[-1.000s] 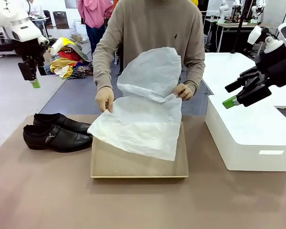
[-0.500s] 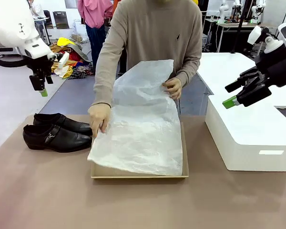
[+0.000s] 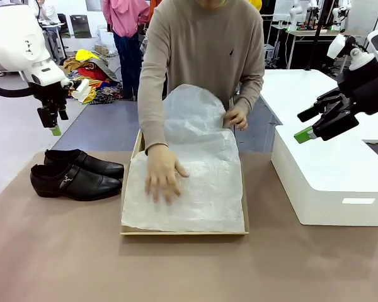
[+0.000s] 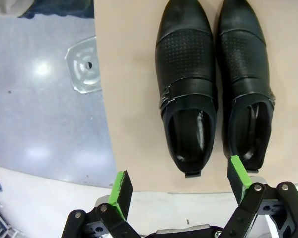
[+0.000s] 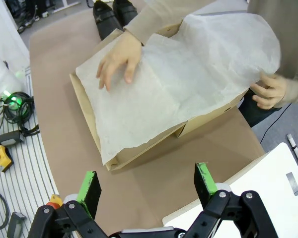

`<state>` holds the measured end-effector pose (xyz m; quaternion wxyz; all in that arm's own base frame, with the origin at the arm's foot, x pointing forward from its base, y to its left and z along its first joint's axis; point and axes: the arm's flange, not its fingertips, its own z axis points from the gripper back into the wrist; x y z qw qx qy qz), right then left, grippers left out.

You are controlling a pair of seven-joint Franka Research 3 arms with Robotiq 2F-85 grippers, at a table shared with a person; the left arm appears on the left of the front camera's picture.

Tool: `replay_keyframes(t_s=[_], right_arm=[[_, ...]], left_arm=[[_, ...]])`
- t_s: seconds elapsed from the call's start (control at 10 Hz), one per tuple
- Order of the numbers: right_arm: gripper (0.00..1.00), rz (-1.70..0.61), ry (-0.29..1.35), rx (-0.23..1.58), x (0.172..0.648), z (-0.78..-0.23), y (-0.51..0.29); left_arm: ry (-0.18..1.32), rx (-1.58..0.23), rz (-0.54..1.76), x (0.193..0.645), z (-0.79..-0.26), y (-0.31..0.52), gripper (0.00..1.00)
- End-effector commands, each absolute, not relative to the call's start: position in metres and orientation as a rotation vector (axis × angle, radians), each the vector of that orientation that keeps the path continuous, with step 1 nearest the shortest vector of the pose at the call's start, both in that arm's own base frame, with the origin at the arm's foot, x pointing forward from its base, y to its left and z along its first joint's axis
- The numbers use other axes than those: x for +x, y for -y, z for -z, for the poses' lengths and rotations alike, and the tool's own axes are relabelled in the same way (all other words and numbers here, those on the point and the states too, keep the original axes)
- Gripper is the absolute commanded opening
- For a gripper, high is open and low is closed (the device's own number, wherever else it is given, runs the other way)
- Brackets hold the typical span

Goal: Pack the shoes into the box.
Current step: Place one shoe of the Shoes into the Shoes Box.

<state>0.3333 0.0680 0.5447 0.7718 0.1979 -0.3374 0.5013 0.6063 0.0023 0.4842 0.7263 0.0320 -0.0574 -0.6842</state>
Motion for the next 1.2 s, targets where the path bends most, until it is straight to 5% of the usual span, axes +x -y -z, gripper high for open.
replay_keyframes(t_s=[0.0,1.1], right_arm=[[1.00,-1.091,0.748,0.453,0.335,-0.545,-0.069],[1.00,-1.091,0.748,0.453,0.335,-0.545,-0.069]], left_arm=[[0.128,0.078,1.503,0.608,-0.482,-0.004,1.00],[0.090,0.066,1.484,0.615,-0.458,-0.006,1.00]])
